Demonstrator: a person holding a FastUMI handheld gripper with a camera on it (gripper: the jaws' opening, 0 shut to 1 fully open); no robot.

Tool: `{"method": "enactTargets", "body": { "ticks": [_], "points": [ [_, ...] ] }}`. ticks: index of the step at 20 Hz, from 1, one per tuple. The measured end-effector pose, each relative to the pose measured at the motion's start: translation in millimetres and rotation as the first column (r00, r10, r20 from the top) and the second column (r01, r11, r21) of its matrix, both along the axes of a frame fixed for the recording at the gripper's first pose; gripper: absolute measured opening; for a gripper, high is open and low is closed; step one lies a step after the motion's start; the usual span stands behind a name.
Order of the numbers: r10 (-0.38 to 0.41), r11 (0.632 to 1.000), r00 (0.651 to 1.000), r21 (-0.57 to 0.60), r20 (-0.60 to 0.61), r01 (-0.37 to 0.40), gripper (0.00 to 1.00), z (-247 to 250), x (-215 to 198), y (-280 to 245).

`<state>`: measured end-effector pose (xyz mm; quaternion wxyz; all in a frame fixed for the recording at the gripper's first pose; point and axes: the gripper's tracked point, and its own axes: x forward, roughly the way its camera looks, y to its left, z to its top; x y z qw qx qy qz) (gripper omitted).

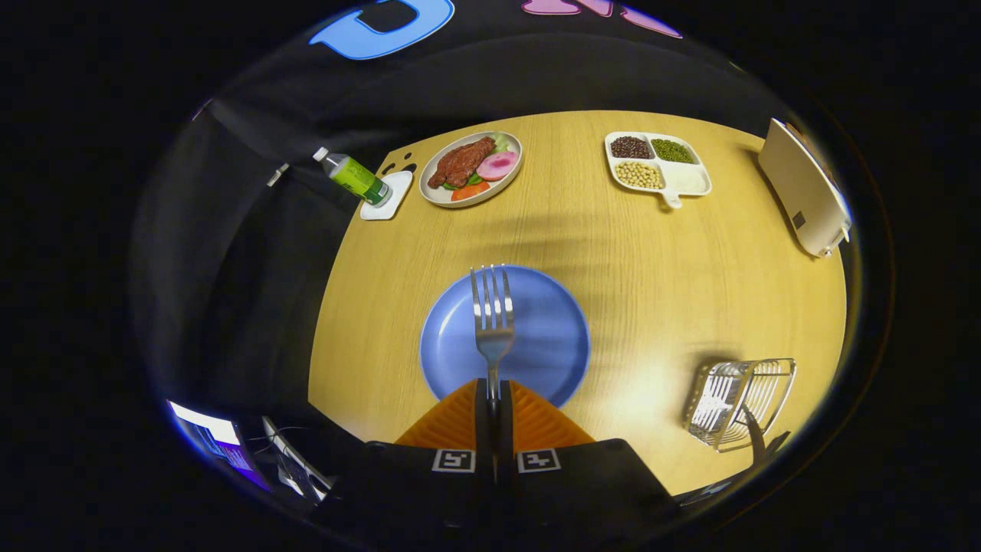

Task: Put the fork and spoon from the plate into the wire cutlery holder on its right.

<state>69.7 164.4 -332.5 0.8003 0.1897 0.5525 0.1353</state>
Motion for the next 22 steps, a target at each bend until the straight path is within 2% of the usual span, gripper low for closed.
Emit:
{"method": "enactTargets", "body": {
  "ticks": [7,11,14,18,22],
  "points": [
    [-0.003,0.999,1.000,-0.048,-0.017,0.002,0.05,36,-36,-103],
    [-0.011,0.995,0.996,-0.098,-0.085,0.003,0.05,34,-64,-157],
    [0.009,0.991,0.984,-0.129,-0.179,-0.032,0.05,22,-87,-186],
    [0.048,0.981,0.947,-0.165,-0.317,-0.105,0.05,-3,-105,-207],
    [0.142,0.958,0.877,-0.160,-0.458,-0.238,0.05,-26,-115,-214]
  ]
}}
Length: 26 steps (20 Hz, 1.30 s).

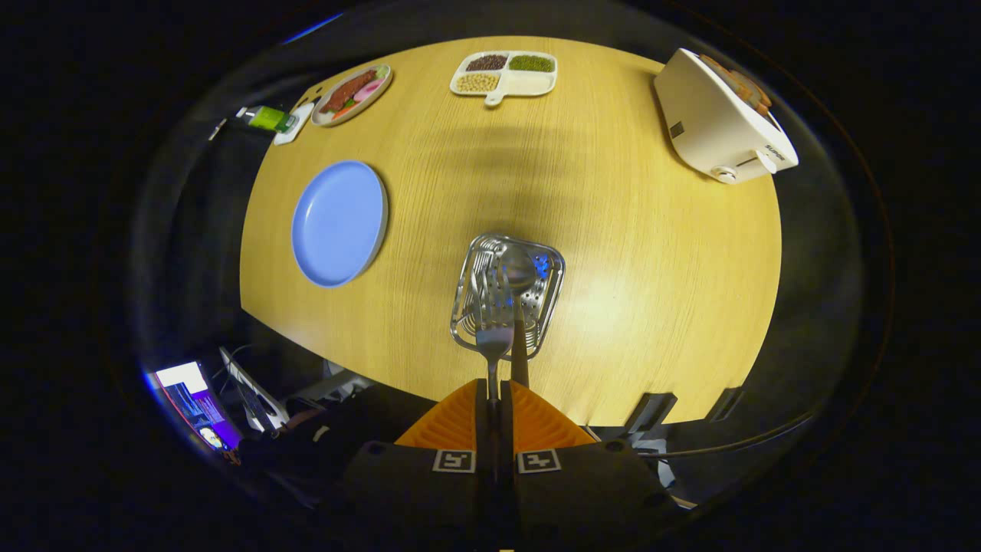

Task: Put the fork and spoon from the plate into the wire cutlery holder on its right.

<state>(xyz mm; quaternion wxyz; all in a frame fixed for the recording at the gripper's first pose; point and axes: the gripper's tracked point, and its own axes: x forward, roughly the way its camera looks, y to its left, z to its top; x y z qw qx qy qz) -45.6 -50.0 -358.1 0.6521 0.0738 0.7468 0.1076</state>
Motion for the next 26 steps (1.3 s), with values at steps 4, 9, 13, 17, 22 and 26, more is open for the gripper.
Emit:
{"method": "enactTargets", "body": {
  "ticks": [4,9,13,17,22,26],
  "points": [
    [0.089,0.996,0.989,-0.004,-0.116,-0.090,0.05,-13,8,0],
    [0.139,0.990,0.966,-0.007,-0.216,-0.144,0.06,-28,16,4],
    [0.139,0.990,0.956,0.005,-0.258,-0.143,0.05,-32,20,5],
    [0.137,0.990,0.951,0.009,-0.277,-0.140,0.07,-33,21,5],
    [0.112,0.994,0.963,0.020,-0.245,-0.110,0.11,-33,27,4],
    [0.044,0.999,0.983,0.032,-0.178,-0.038,0.23,-30,41,-1]
  ]
}}
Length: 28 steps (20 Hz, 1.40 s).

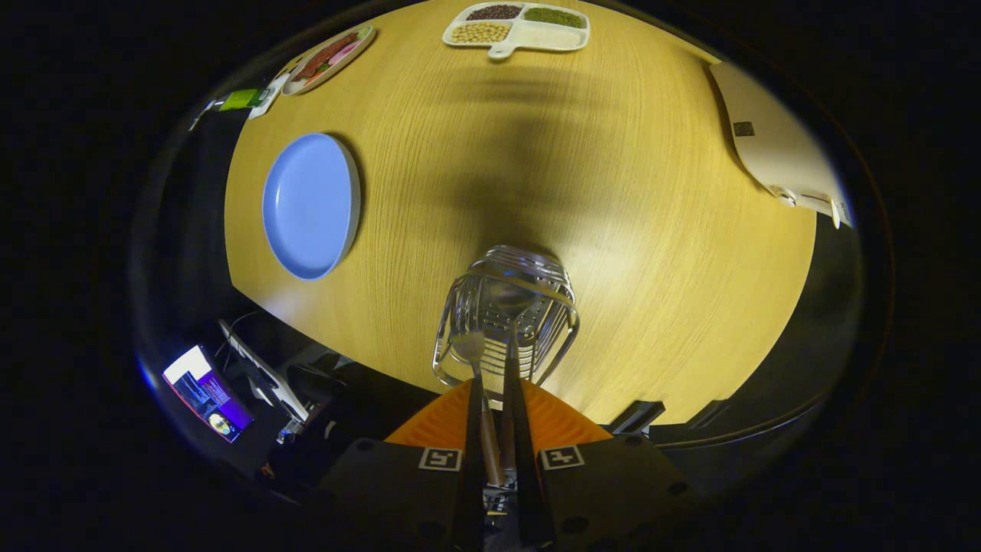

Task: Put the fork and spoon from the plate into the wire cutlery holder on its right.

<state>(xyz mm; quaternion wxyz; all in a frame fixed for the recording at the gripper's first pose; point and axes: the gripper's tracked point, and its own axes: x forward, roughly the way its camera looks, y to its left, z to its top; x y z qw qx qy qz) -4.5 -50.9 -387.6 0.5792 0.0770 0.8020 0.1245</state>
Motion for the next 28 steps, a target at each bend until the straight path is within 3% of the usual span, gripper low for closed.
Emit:
{"method": "enactTargets", "body": {
  "ticks": [7,10,13,15,23,27,28],
  "points": [
    [-0.133,0.989,0.982,0.089,0.136,0.122,0.23,19,18,0],
    [-0.197,0.974,0.945,0.158,0.260,0.160,0.23,38,29,4],
    [-0.257,0.960,0.887,0.205,0.385,0.189,0.26,61,34,5],
    [-0.297,0.950,0.838,0.233,0.459,0.209,0.30,78,34,7],
    [-0.380,0.925,0.582,0.303,0.719,0.229,0.58,157,34,-2],
    [-0.354,0.934,0.412,0.290,0.840,0.211,0.80,201,29,-16],
    [-0.333,0.940,0.366,0.278,0.869,0.196,0.82,212,28,-18]
  ]
}}
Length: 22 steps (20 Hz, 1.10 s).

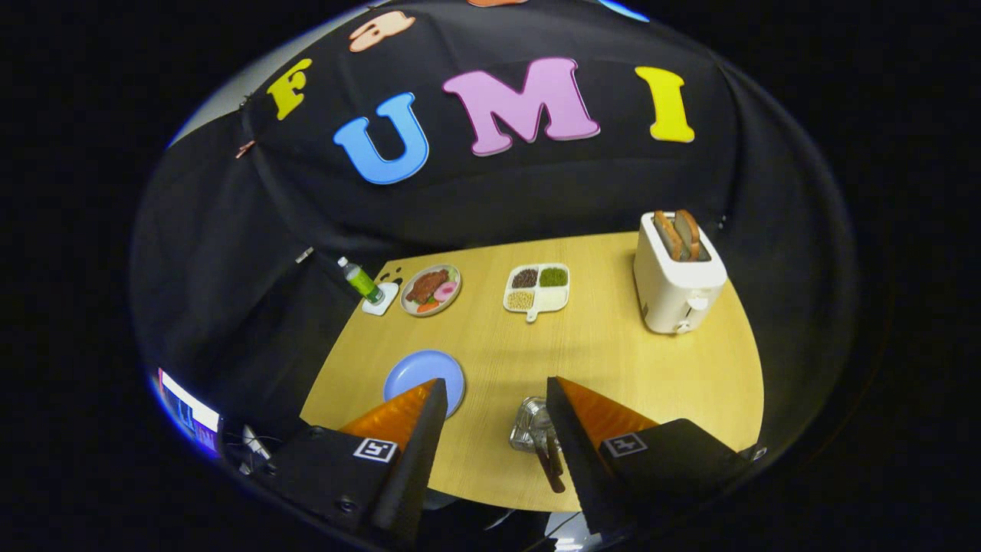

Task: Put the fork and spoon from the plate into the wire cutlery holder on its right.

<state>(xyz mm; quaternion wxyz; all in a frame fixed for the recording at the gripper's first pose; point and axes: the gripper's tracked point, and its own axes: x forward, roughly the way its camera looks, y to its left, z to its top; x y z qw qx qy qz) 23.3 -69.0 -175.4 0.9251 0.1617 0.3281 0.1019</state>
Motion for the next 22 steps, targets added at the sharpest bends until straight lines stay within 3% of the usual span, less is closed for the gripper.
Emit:
{"method": "enactTargets", "body": {
  "ticks": [7,13,22],
  "points": [
    [-0.065,0.995,0.971,-0.064,0.232,0.082,0.97,54,-11,-20],
    [-0.121,0.978,0.923,-0.112,0.365,0.173,0.99,91,-19,-32],
    [-0.119,0.976,0.916,-0.126,0.384,0.180,0.99,96,-20,-22]
  ]
}}
